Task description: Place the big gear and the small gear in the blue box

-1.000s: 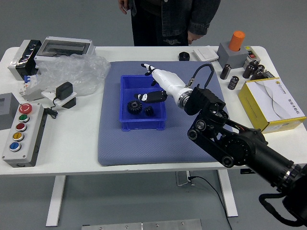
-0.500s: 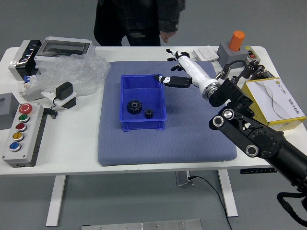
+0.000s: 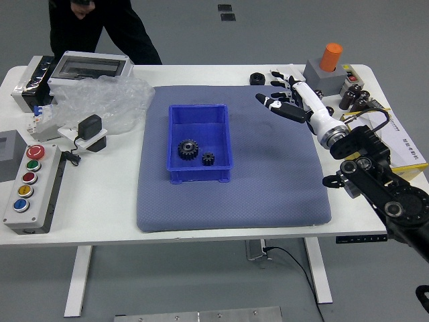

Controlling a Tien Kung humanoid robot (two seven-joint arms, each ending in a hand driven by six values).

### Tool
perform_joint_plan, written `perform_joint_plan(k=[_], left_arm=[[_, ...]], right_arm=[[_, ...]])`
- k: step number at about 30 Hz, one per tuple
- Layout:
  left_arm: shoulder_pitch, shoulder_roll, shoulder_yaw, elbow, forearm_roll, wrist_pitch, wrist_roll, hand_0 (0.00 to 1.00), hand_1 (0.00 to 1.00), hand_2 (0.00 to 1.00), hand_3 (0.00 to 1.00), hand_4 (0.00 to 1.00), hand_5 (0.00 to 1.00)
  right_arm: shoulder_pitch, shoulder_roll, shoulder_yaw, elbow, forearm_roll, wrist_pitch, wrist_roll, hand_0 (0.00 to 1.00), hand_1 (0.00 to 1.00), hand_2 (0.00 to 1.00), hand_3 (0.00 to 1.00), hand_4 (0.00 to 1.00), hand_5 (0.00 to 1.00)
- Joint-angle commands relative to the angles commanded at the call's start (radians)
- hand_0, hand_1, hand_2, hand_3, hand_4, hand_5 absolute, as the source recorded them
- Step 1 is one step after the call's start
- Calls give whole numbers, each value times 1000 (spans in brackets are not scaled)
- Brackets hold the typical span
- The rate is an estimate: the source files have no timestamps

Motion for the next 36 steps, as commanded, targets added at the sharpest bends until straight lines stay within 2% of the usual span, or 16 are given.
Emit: perform_joint_plan(k=[3,15,28,36], left_arm=[[-1,0,2,0,-1,0,0,733,682,722,718,448,12],[-9,-1,0,0,3,0,0,733,682,722,719,449,12],[-20,-2,1,0,10,-1,0,733,682,722,719,449,12],[-13,0,16,0,0,0,1,732,682,722,718,448,10]], right_arm=[[-20,-14,29,15,52,-2,11,846,807,891,894,808,530],[-102,-39,134,83,113,-13,45,838,789,857,873,804,525],[-156,-28,203,128,109,-24,63,828,770,836,863,791,557],[-170,-23,207,133,113,-25,64,825,763,830,856,782,573]])
